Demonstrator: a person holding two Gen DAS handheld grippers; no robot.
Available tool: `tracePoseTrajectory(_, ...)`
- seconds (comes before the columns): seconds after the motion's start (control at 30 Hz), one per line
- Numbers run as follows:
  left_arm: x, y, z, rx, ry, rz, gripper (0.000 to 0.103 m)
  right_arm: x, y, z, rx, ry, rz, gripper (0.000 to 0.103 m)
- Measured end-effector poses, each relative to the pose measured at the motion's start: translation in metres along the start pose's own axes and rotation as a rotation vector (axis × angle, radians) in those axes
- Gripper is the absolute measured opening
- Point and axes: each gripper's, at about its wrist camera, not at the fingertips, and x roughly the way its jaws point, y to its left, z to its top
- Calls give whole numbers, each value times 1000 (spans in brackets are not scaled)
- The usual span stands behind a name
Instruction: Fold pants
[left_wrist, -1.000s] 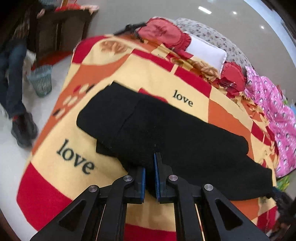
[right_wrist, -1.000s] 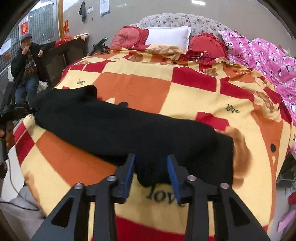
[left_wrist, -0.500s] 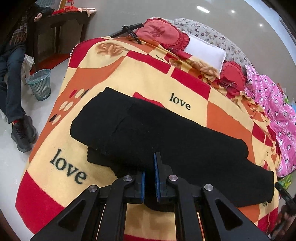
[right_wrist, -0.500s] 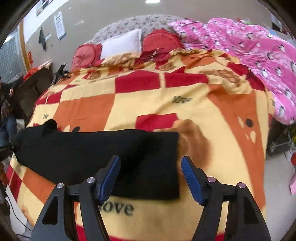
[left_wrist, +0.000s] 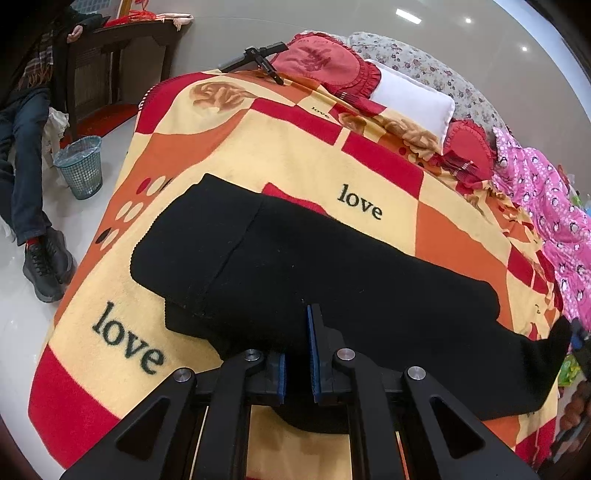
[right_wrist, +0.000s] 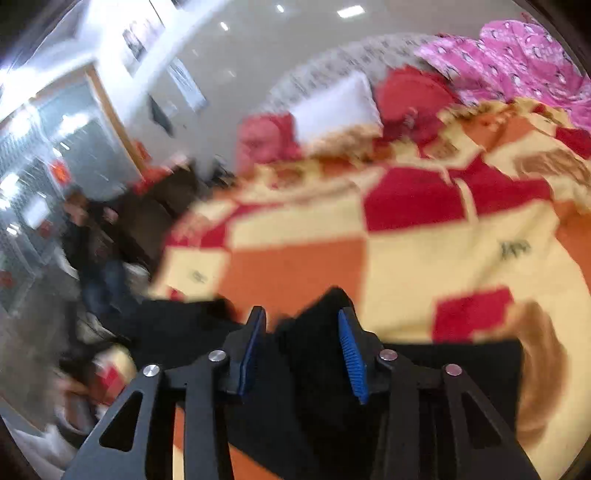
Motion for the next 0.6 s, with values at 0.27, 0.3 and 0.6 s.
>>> tracePoseTrajectory(0.27, 2, 9, -2, -18, 7, -23, 7, -25, -33, -25, 38, 58, -278, 61)
tracePoseTrajectory(0.3, 2, 9, -2, -18, 8, -23, 7, -25, -39, -32, 52, 75, -295, 61)
tracePoseTrajectory(0.6, -2, 2, -2, -19, 5, -10, 7, 18, -41, -54, 68, 128, -246, 33)
